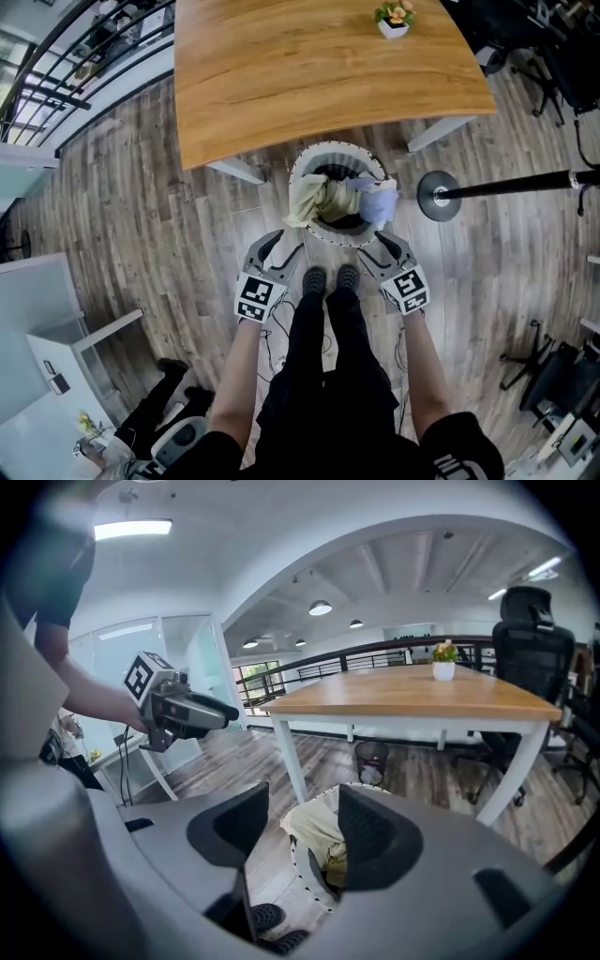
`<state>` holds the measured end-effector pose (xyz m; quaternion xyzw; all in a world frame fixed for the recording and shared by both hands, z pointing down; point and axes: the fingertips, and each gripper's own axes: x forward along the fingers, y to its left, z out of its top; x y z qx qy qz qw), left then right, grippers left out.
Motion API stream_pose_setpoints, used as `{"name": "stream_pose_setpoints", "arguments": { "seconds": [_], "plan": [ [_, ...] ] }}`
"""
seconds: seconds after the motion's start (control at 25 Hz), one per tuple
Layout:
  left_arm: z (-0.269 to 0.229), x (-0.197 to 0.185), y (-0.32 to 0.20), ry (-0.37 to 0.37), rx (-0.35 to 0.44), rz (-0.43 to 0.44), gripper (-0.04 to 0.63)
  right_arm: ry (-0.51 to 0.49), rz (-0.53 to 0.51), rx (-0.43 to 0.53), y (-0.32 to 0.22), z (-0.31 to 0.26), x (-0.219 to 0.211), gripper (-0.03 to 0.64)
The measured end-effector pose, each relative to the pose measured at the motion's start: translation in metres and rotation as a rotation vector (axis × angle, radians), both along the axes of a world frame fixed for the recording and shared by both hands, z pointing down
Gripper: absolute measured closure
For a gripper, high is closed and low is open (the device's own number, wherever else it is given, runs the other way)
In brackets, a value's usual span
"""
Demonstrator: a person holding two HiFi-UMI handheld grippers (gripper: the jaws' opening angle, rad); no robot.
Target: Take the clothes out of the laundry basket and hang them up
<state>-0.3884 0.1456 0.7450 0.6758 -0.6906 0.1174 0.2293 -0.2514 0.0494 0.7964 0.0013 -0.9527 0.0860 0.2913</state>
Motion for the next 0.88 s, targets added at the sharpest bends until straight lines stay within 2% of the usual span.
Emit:
{"name": "stream_pose_setpoints", "arguments": {
  "seconds": [0.2,0.4,0.6,0.88],
  "plan": [
    [0.055,-0.01,-0.012,0.006,-0.033,0.042,0.382,-0.008,0.051,-0.047,0.001,0.05,-0.006,0.377],
    [0.114,-0.006,-0.023,0.011,-0.063,0.093,0.382,-0.01,0.082,-0.046,-0.005,0.09,-0.008,0.377],
    [0.176,-0.004,-0.031,0.03,-0.088,0.107,0.382,0.003,0.098,-0.042,-0.011,0.135,-0.003,0.379],
    [0.263,-0.007,-0.031,-0.046,-0.191,0.161,0.382,0.01,0.127,-0.055,-0.015,0.19,-0.004,0.383]
  ]
}}
